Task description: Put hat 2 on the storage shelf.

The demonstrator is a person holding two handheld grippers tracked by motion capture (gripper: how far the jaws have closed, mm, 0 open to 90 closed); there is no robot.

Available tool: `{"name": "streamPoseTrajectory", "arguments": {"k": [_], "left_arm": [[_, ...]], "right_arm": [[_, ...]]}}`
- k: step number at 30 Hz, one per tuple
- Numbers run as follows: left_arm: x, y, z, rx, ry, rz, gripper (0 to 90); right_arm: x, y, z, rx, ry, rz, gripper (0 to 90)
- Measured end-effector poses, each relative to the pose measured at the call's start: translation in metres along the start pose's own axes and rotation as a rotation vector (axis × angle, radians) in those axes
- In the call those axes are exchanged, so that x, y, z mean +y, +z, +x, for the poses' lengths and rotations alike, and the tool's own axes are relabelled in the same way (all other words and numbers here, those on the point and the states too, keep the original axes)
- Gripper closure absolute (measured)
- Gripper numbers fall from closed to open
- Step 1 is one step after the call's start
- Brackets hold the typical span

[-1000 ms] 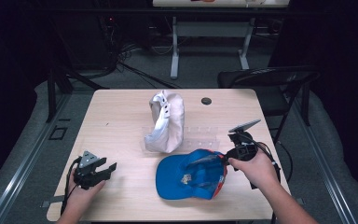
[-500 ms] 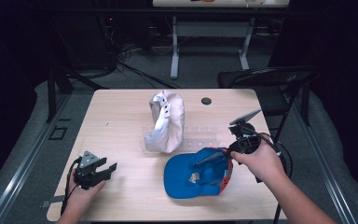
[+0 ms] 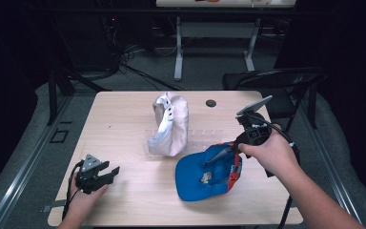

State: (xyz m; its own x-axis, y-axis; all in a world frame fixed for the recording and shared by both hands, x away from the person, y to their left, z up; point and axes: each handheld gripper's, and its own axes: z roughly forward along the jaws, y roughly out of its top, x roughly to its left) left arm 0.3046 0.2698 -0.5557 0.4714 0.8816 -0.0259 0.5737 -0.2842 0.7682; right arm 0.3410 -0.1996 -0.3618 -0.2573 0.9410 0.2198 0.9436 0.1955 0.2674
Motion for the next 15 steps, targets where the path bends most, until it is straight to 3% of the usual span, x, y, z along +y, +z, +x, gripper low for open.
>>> {"name": "streamPoseTrajectory", "arguments": {"k": [5,7,8,9,12,14,15], "left_arm": [[0.000,0.000,0.000,-0.002,-0.002,-0.001,49.2],[0.000,0.000,0.000,-0.002,-0.002,-0.001,49.2],[0.000,0.000,0.000,-0.002,-0.003,0.000,49.1],[0.000,0.000,0.000,-0.002,-0.003,0.000,49.1],[0.000,0.000,-0.001,-0.002,-0.004,-0.003,49.2],[0.000,0.000,0.000,-0.001,0.000,-0.003,49.1],[0.000,0.000,0.000,-0.001,0.000,-0.003,49.2]], "right_arm": [[0.003,-0.007,-0.001,0.058,0.020,0.003,77.6],[0.005,-0.012,-0.001,0.101,0.036,0.002,77.6],[0.007,-0.015,-0.002,0.145,0.053,-0.001,77.6],[0.007,-0.015,-0.002,0.145,0.053,-0.001,77.6],[0.009,-0.019,-0.005,0.218,0.085,-0.002,77.7],[0.010,-0.020,-0.007,0.290,0.127,-0.013,77.7],[0.010,-0.020,-0.007,0.290,0.127,-0.013,77.7]]}}
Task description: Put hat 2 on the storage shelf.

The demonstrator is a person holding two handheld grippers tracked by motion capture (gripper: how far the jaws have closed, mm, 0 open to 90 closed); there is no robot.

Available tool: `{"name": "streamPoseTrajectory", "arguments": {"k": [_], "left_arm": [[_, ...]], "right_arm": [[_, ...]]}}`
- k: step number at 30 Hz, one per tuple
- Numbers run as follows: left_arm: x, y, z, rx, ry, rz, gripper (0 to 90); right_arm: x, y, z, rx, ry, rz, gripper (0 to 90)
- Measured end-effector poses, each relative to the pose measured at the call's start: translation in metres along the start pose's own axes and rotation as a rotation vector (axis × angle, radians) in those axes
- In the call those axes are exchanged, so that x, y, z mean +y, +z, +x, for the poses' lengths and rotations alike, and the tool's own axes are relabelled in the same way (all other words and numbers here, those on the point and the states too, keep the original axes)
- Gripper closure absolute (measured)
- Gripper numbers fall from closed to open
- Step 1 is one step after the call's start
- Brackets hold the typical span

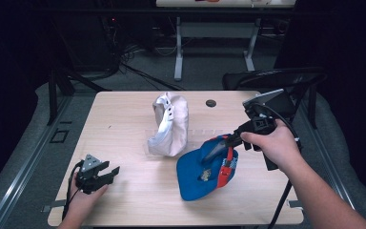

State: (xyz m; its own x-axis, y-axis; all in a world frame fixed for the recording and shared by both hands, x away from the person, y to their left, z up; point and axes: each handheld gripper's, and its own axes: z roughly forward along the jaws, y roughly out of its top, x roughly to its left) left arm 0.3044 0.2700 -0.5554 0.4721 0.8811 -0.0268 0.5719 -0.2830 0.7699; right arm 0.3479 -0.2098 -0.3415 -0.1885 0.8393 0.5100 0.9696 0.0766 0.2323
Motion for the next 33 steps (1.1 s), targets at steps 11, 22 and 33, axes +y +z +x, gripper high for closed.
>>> {"name": "streamPoseTrajectory", "arguments": {"k": [11,22,33], "left_arm": [[0.000,0.000,0.000,0.001,0.000,-0.001,49.2],[0.000,-0.001,0.000,0.004,0.001,-0.005,49.2],[0.000,-0.001,-0.001,0.006,0.005,-0.008,49.2]], "right_arm": [[0.004,0.000,-0.014,0.303,0.091,-0.018,77.8],[0.008,-0.025,-0.016,0.388,0.128,-0.106,77.8],[0.022,-0.048,-0.023,0.430,0.170,-0.206,77.8]]}}
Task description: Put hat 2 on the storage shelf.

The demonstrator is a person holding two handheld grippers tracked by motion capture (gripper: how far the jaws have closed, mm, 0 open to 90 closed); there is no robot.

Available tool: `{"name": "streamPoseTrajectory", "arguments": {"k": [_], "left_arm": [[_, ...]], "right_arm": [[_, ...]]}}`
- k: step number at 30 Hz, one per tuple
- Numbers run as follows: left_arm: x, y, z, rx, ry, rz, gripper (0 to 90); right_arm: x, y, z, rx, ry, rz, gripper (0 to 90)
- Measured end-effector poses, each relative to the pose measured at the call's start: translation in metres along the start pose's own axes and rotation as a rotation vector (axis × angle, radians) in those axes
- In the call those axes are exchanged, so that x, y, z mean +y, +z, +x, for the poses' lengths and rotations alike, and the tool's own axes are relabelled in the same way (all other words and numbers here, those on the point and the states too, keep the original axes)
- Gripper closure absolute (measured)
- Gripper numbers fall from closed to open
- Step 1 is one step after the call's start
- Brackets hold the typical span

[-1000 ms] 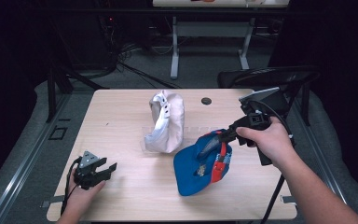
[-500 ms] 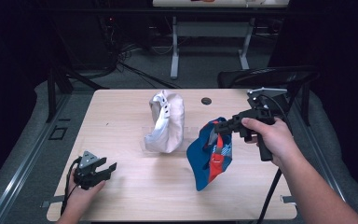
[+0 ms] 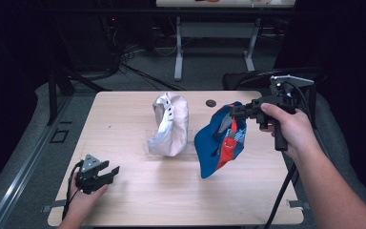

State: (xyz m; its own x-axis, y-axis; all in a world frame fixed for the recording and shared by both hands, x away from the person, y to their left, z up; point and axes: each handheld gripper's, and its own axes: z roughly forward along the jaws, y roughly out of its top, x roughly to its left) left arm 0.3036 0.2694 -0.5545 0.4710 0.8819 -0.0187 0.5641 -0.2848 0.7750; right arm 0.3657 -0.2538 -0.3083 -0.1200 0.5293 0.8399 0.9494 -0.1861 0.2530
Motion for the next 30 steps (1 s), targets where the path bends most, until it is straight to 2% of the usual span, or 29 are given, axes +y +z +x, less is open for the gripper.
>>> {"name": "streamPoseTrajectory", "arguments": {"k": [11,30], "left_arm": [[0.000,0.000,0.001,-0.002,0.000,-0.003,49.2],[0.000,0.000,0.002,-0.008,-0.003,0.003,49.2]], "right_arm": [[0.023,-0.005,0.007,-0.011,0.017,-0.084,77.8],[0.054,0.007,0.005,-0.048,0.039,-0.152,77.8]]}}
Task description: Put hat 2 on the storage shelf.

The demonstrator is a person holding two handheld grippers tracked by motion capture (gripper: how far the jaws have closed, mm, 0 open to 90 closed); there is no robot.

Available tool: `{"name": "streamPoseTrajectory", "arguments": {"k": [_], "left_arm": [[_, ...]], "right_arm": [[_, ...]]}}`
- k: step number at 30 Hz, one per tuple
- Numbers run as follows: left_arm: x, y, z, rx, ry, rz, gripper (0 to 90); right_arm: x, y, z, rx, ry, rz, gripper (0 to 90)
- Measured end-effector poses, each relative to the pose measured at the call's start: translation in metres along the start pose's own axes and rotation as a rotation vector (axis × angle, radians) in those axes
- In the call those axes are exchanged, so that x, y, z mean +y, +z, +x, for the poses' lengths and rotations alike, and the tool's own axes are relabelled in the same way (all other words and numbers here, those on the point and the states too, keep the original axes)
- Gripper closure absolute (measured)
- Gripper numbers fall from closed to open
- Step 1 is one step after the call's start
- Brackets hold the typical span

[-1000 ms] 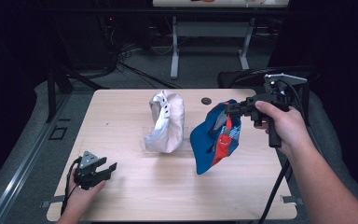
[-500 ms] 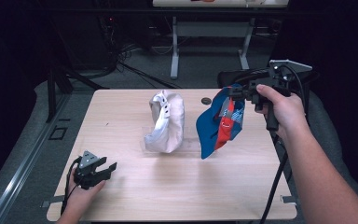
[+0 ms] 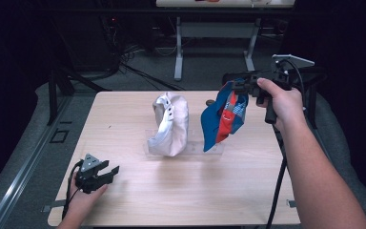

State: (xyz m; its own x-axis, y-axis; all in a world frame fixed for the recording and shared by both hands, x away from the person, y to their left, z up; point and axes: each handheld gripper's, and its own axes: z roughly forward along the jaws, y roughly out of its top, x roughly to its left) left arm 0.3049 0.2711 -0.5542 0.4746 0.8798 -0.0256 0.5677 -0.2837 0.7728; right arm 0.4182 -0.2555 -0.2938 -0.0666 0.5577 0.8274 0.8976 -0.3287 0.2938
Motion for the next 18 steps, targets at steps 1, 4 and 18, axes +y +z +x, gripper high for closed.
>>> {"name": "streamPoseTrajectory", "arguments": {"k": [1,4,18], "left_arm": [[0.000,0.000,0.000,0.000,0.000,0.000,49.2],[0.000,0.000,0.001,0.000,0.000,-0.001,49.2],[0.000,0.000,0.001,0.000,0.002,-0.001,49.2]], "right_arm": [[0.000,0.000,0.000,0.000,0.000,0.000,77.8],[0.002,0.004,-0.002,-0.007,-0.005,-0.002,77.7],[0.007,0.019,-0.010,-0.030,0.013,-0.012,77.7]]}}
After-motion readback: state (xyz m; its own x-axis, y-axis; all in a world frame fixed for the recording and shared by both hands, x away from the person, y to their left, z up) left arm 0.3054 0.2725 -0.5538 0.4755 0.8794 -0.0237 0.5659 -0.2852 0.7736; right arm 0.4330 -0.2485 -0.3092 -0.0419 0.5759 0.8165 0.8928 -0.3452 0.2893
